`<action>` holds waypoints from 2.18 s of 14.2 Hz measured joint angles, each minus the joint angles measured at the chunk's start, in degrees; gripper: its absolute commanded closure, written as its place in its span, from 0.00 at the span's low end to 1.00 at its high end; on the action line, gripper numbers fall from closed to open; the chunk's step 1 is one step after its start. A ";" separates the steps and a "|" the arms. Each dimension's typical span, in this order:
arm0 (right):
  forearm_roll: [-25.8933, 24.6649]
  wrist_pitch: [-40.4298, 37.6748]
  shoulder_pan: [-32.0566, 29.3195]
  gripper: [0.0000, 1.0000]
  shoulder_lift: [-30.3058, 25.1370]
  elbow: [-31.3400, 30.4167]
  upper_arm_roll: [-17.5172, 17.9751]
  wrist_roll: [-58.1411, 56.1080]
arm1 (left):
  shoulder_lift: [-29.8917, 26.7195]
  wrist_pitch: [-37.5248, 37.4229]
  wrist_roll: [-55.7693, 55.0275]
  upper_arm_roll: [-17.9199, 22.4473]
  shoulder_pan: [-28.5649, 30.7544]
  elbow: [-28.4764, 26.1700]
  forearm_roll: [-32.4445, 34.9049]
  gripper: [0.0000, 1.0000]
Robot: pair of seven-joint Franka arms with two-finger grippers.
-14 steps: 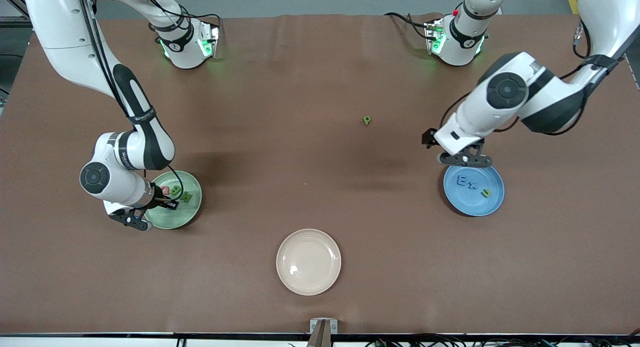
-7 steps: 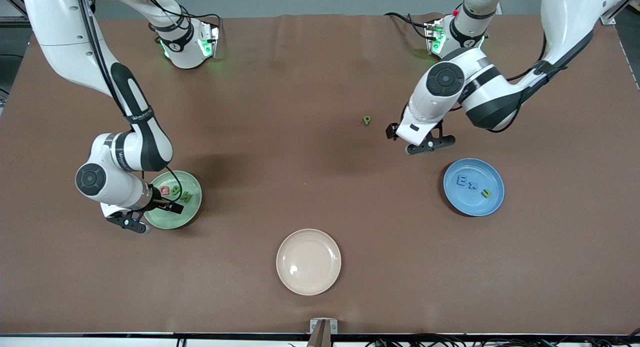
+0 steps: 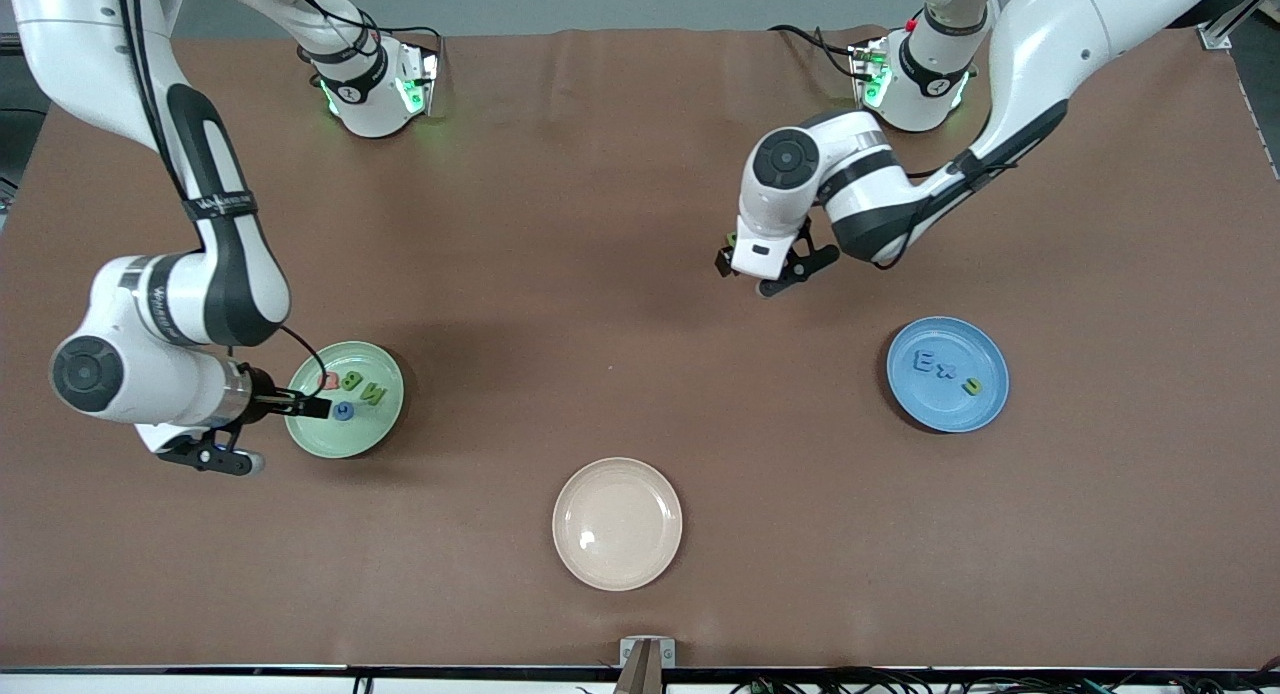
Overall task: Sort upper and lower case letters into plates
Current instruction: 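Reach the left gripper to the green d while the right arm withdraws aside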
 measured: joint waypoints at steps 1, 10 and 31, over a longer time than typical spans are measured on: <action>-0.31 -1.76 -0.52 0.00 -0.98 0.19 -0.09 -1.15 | -0.01 1.17 -1.70 0.00 -0.06 -0.97 1.04 0.00; -2.30 -22.94 -2.68 0.00 -6.00 13.55 -0.15 -6.37 | 0.10 9.26 -12.50 2.02 -1.99 -8.50 5.62 0.00; -2.33 -27.52 -4.01 0.00 -5.80 21.37 0.38 -8.07 | 0.25 16.29 -18.65 11.16 -10.65 -11.76 16.03 0.51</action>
